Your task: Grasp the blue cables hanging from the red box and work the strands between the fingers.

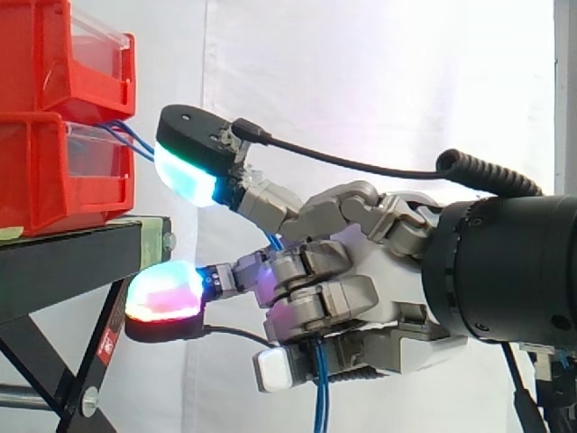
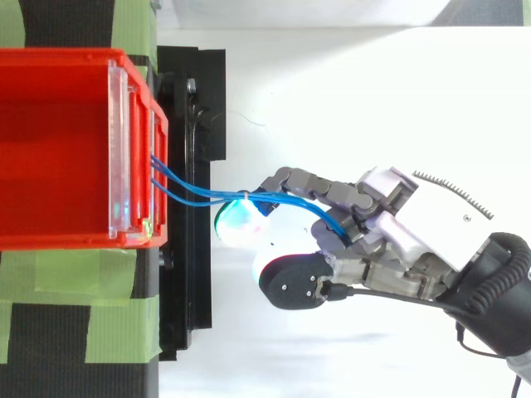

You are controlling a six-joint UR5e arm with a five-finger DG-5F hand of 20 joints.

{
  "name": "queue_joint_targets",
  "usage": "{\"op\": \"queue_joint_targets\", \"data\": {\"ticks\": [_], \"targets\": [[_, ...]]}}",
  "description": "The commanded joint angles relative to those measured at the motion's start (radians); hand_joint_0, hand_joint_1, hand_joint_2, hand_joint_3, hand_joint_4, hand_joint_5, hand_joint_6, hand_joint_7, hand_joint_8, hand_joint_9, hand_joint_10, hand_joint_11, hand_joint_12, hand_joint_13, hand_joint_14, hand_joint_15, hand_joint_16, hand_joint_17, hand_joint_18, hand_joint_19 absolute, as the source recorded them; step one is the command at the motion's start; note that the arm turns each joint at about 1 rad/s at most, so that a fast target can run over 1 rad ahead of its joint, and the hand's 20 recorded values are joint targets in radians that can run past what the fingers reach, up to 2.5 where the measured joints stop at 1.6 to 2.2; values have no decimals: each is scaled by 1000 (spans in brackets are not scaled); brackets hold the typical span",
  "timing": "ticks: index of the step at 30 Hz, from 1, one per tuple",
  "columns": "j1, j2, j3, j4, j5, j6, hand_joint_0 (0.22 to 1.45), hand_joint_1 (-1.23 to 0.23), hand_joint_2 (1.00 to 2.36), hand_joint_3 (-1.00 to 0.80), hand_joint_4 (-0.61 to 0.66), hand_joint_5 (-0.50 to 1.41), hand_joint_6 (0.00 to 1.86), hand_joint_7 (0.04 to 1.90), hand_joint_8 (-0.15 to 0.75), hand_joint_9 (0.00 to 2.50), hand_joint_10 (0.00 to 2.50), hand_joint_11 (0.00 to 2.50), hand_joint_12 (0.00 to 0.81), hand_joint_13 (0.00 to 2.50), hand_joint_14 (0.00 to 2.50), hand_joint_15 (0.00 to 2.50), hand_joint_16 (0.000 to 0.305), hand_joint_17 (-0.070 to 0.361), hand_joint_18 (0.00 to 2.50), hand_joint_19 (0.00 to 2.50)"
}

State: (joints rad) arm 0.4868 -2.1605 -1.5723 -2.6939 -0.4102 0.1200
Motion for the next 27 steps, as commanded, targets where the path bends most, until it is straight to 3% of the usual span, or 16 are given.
{"op": "queue_joint_targets", "data": {"ticks": [1, 27], "targets": [[1, -1, 0, -9, 13, 6, 722, -600, 1000, -993, 373, 289, 10, 1198, 525, 2004, 2500, 2500, 638, 2035, 2500, 1617, 250, 187, 2500, 599], [0, -1, 0, -12, 10, 1, 722, -596, 1000, -993, 352, 285, 8, 1226, 525, 1984, 2500, 2500, 628, 2011, 2500, 1631, 251, 188, 2500, 592]]}}
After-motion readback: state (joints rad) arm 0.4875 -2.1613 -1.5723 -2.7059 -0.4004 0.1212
